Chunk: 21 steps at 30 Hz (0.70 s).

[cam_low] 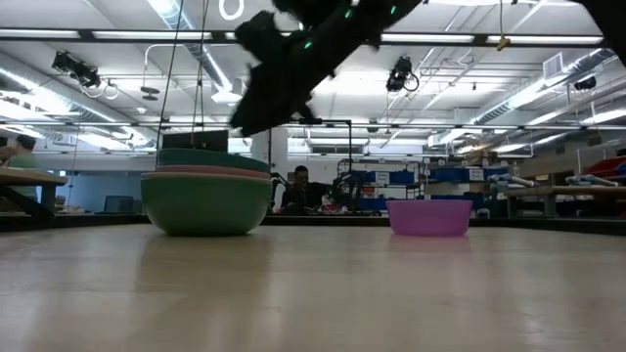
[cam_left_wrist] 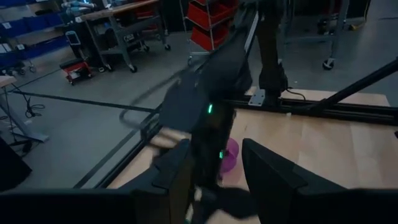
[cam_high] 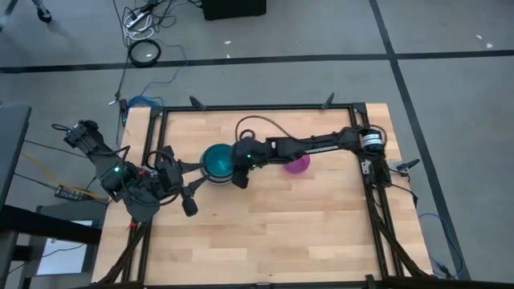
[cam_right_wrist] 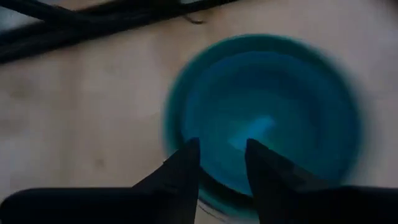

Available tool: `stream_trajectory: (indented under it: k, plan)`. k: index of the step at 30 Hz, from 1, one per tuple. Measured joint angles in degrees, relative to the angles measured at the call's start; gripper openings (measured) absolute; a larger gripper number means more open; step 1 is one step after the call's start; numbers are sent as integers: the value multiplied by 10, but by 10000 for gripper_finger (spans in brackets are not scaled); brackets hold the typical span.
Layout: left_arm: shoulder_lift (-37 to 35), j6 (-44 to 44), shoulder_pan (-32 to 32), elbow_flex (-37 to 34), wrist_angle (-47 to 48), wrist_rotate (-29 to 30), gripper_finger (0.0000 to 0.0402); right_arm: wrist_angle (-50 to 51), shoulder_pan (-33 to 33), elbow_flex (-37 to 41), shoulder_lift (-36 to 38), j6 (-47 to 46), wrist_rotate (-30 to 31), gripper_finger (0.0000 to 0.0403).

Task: Nest bowls inside each other
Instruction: Stack the violet bowl on top of the blue bowl

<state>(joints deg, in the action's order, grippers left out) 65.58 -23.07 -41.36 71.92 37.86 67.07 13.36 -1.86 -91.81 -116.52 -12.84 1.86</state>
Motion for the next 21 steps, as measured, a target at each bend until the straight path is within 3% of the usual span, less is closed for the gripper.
stream_trajectory:
  k: [6, 9, 11, 14, 18, 21]
  plan:
    - [0, -16, 0, 0, 24, 0, 152, 259, 24, -1, 105, 11, 194, 109]
    - [0, -17, 0, 0, 29, 1, 152, 392, 21, 15, 151, -46, 222, 110]
    - [0, -17, 0, 0, 28, 1, 152, 456, 11, 46, 175, -98, 219, 111]
    - [0, -18, 0, 0, 28, 1, 152, 458, -1, 119, 207, -144, 175, 110]
    - [0, -18, 0, 0, 28, 1, 152, 358, -8, 231, 239, -172, 79, 111]
    - [0, -18, 0, 0, 28, 1, 152, 279, -11, 293, 244, -186, 39, 112]
